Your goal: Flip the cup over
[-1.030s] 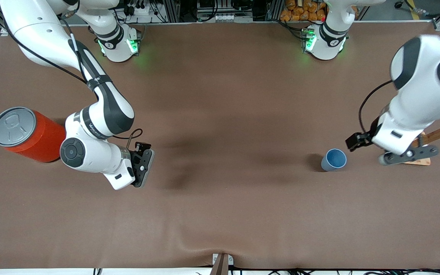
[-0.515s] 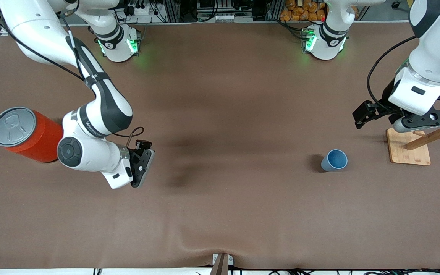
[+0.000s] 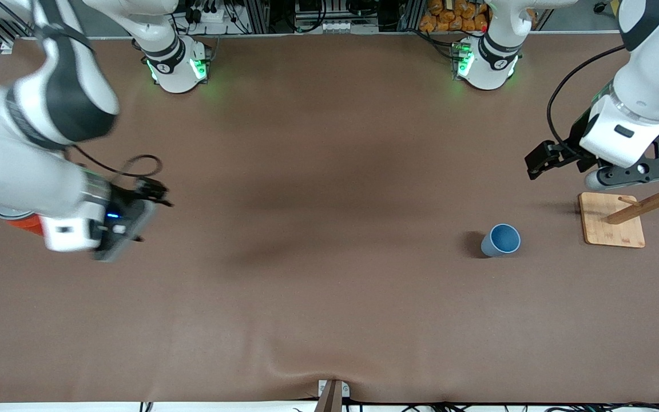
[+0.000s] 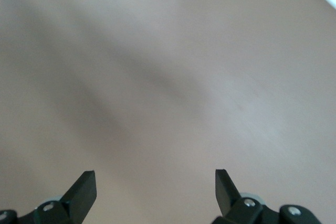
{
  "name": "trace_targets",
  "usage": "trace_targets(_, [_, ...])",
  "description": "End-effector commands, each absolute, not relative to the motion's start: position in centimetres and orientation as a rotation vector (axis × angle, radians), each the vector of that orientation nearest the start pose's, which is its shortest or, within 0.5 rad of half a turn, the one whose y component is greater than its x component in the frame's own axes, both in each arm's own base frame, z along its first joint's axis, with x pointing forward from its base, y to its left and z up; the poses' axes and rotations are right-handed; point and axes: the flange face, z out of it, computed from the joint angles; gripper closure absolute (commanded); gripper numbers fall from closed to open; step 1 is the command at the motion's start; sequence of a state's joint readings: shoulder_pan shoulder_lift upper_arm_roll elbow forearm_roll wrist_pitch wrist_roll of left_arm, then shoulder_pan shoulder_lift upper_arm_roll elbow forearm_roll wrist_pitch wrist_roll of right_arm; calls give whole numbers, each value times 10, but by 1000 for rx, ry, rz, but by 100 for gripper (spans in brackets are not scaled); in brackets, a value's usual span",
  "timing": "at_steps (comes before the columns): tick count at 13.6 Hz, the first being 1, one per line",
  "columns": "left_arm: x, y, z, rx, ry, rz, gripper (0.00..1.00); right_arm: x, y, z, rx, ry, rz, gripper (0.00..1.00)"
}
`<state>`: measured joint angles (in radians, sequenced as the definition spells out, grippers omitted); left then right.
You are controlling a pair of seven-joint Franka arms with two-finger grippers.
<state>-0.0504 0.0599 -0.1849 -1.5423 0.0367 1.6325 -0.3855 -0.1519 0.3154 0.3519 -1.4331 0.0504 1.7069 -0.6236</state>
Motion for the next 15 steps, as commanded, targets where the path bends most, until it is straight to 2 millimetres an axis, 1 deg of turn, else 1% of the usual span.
trace_targets(1, [549,-129,622,-3124,-208,-36,0,616,73,561,-2838,-1074,-8,0])
trace_targets(2, [548,-128,624,-3124,-208,-41,0,611,54,570,-2877,-1026,13,0])
trace_targets(3, [548,-125,628,-3123,-208,-51,0,603,43,584,-2915,-964,12,0])
trace_targets(4, [543,-124,636,-3127,-178,-74,0,594,35,594,-2946,-861,36,0])
trace_targets(5, [542,-122,640,-3129,-130,-86,0,580,31,605,-2981,-705,92,0])
trace_targets(6, [539,-113,640,-3124,-101,-53,0,569,28,612,-3012,-536,154,0])
trace_targets(7, [540,-101,638,-3119,-101,-24,0,560,23,618,-3029,-422,197,0])
trace_targets(8, [539,-91,638,-3117,-113,-17,0,555,14,623,-3039,-351,215,0])
trace_targets(9, [534,-87,641,-3112,-125,-8,0,552,5,625,-3047,-325,225,0])
trace_targets(10, [530,-82,641,-3108,-133,6,0,551,-4,627,-3052,-300,230,0])
trace_targets(11, [523,-75,644,-3104,-147,1,0,548,-7,629,-3055,-290,235,0])
trace_targets(12, [521,-72,645,-3102,-157,1,0,543,-12,636,-3072,-279,234,0])
trace_targets(13, [520,-68,646,-3101,-162,-3,0,539,-16,639,-3087,-258,248,0])
trace_targets(14, [523,-57,647,-3105,-181,-13,0,534,-18,642,-3091,-204,265,0])
trace_targets(15, [527,-55,648,-3118,-181,-34,0,528,-18,646,-3093,-146,282,0])
